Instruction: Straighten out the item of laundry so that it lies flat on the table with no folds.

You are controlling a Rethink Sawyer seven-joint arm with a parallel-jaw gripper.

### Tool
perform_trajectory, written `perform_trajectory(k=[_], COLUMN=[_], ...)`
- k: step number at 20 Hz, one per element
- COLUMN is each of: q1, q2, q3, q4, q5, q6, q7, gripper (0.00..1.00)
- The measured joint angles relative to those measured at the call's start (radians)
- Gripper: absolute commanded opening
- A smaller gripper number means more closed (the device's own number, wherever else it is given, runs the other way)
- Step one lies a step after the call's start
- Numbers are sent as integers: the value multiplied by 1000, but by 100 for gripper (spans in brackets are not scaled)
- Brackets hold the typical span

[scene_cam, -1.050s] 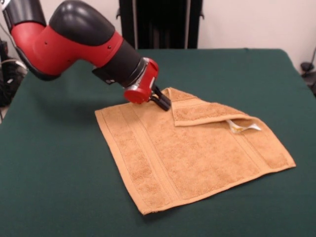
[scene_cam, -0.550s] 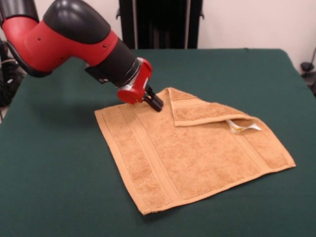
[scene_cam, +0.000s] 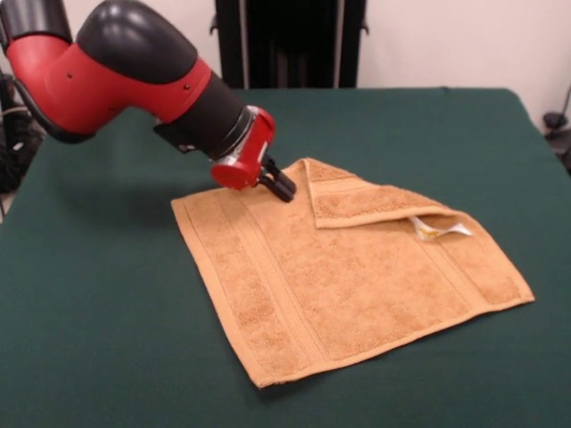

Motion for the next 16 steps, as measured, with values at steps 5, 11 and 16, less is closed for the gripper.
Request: perform_trajectory(k=[5, 11, 16], q1=[-40, -96, -113], q2=[50, 128, 158], q3=[2, 4, 4], q4=[-8, -21, -28], q5=[27, 54, 67], q6=[0, 0, 0], q7=[-11, -102, -189], gripper=[0, 0, 0])
